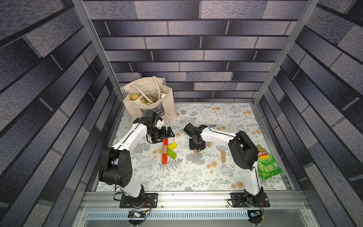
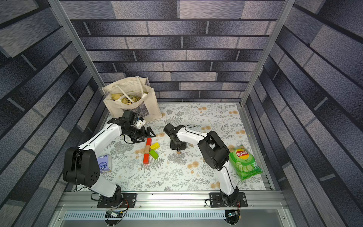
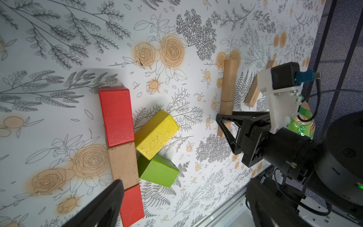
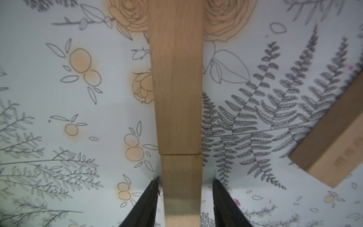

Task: Assemble the letter k with building blocks
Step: Assemble the building block at the center of the board, then pick up the building block from the center of the board.

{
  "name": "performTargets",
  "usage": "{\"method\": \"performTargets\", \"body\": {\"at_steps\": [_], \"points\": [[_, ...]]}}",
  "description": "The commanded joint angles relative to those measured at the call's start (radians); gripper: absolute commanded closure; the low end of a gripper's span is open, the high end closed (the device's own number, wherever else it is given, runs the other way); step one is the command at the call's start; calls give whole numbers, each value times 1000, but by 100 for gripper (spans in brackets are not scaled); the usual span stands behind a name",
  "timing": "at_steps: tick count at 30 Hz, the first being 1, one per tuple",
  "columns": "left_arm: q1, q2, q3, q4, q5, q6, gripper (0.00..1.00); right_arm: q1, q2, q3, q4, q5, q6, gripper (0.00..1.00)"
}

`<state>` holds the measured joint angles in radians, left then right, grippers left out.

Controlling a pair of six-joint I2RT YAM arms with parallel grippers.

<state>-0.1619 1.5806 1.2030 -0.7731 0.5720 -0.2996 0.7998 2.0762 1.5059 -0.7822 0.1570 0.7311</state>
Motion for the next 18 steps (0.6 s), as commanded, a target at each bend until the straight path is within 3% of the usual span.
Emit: {"method": "performTargets", "body": {"at_steps": [1, 14, 18], "points": [[8, -15, -8, -3, 6, 11, 0, -5, -18, -41, 54, 1, -8, 47], [9, -25, -14, 1, -53, 14, 0, 42, -187, -38, 96, -1, -79, 34], [4, -21, -24, 20, -49, 21, 0, 46, -280, -50, 47, 49, -61, 33]]}}
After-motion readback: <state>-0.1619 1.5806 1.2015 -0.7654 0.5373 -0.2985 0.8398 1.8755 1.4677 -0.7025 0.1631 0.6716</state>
